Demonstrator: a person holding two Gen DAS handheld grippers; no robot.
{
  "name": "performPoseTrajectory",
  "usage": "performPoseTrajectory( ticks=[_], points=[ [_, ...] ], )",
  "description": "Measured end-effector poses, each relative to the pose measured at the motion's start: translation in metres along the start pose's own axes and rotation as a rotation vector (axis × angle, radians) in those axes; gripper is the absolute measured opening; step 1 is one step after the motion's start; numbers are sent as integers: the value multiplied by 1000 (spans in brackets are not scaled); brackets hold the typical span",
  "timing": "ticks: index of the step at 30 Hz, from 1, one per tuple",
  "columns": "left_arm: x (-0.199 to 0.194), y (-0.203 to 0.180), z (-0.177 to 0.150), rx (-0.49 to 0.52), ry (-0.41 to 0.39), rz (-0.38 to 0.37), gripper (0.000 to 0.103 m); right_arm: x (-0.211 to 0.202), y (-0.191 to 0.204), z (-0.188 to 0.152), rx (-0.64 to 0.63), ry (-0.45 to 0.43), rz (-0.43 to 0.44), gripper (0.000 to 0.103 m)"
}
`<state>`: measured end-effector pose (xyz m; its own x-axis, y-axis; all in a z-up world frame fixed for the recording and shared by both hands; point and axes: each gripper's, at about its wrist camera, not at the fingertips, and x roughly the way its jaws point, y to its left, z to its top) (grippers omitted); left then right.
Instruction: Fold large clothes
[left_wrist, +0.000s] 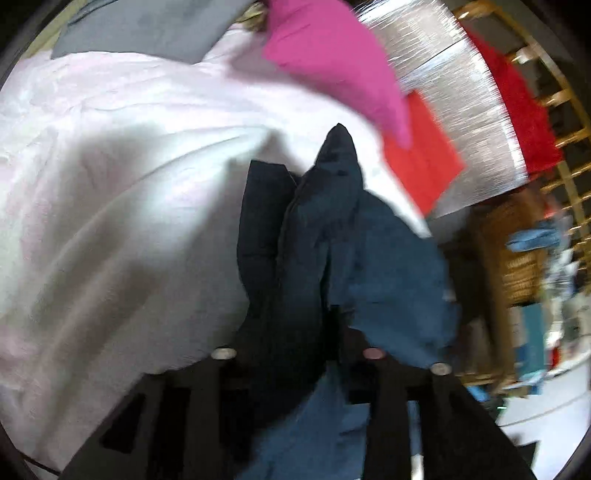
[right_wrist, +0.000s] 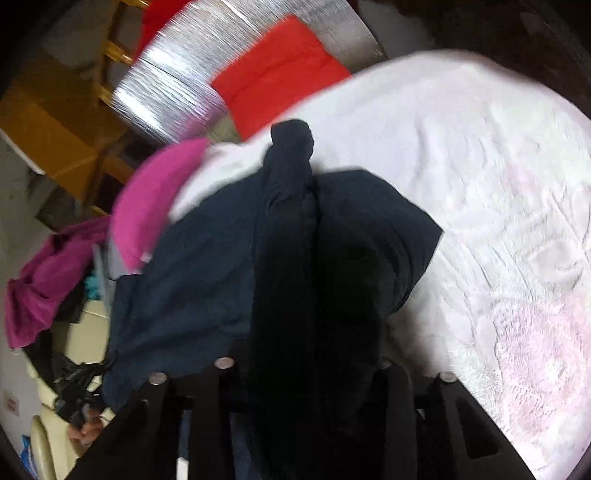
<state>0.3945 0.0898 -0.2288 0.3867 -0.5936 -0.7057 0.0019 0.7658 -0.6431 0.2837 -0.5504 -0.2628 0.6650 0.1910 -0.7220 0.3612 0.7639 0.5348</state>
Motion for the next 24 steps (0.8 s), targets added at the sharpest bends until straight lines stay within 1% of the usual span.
performPoseTrajectory(
  ticks=[1, 3, 4, 5, 6, 7, 8, 9, 10, 11, 12, 13, 14, 16, 17, 19, 21, 22, 24],
  points=[
    [1, 2, 0, -9, 8, 10, 49, -2, -4, 0, 35, 7, 6, 57],
    [-8, 5, -1, -38, 8, 4, 50, -14, -5, 2, 73, -7, 9, 58],
    [-18, 5, -3, -44, -14, -8, 50, -29, -7, 1, 99, -45, 2, 58],
    [-32, 4, -5, -39, -57, -18, 51, -39, -8, -1, 115, -72, -5, 60],
    [-45, 4, -8, -33, -107, -15, 53, -55, -10, -4, 135, -109, -13, 66],
    [-59, 3, -12, -25, -161, -6, 60, -71, -12, -9, 155, -146, -1, 69],
    [-79, 1, -19, -4, -238, 9, 67, -85, -15, -15, 173, -179, 19, 72],
    [-90, 0, -24, 15, -274, 20, 69, -97, -17, -19, 182, -202, 33, 72],
    [-102, -5, -34, 57, -302, 40, 70, -108, -16, -25, 183, -215, 57, 72],
    [-108, -8, -43, 89, -298, 53, 70, -113, -12, -30, 176, -204, 94, 73],
    [-111, -8, -51, 101, -285, 57, 70, -113, -7, -34, 168, -180, 131, 73],
    [-112, -8, -64, 100, -254, 53, 70, -109, 4, -39, 164, -154, 166, 73],
    [-114, 2, -73, 88, -228, 42, 70, -104, 10, -51, 169, -113, 218, 73],
    [-109, 13, -99, 38, -149, 10, 70, -93, 18, -66, 187, -52, 263, 73],
    [-105, 15, -105, 16, -122, 1, 70, -80, 24, -77, 207, 4, 287, 73],
    [-95, 24, -115, -47, -52, -25, 70, -63, 28, -89, 246, 56, 302, 73],
    [-82, 32, -116, -120, -13, -41, 71, -44, 29, -99, 303, 96, 286, 73],
    [-78, 36, -115, -150, -1, -55, 74, -37, 28, -99, 325, 106, 275, 73],
    [-66, 47, -112, -241, 13, -73, 74, -21, 25, -100, 384, 103, 256, 73]
  ],
)
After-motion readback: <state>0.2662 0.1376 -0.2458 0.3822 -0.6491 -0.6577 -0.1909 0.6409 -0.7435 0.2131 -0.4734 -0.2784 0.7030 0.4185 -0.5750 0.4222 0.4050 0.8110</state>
